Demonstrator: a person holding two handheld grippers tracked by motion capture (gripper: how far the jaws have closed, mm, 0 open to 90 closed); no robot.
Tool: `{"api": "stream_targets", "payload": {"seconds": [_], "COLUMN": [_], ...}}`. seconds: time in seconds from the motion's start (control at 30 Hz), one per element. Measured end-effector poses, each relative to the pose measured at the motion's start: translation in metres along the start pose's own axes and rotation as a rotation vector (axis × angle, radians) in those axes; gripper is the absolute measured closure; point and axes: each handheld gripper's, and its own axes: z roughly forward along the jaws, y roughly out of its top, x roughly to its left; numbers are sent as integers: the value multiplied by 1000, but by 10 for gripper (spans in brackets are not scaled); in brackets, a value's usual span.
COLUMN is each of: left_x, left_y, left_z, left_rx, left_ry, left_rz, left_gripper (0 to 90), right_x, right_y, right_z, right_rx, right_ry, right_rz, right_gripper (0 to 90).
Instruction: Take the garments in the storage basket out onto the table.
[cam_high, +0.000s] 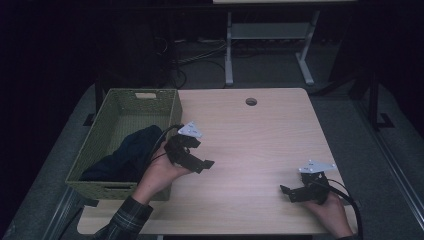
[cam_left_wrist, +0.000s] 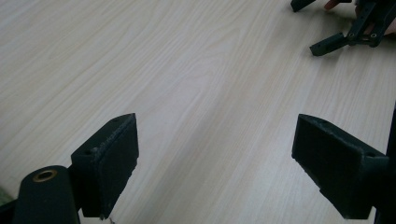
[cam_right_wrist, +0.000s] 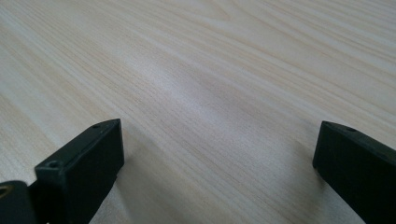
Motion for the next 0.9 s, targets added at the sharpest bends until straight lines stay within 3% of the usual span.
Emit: {"api": "stream_targets", "payload": {"seconds": [0.9], "left_x": [25], "left_y": [-7], "left_z": [-46], "left_rx": [7], "left_ry": [69], "left_rz": [-29], "left_gripper": [143], "right_x": [0], "right_y": [0], "right_z": [0], "right_rx": [-1], "right_ry": [-1], "right_rz": [0], "right_gripper": [15]}}
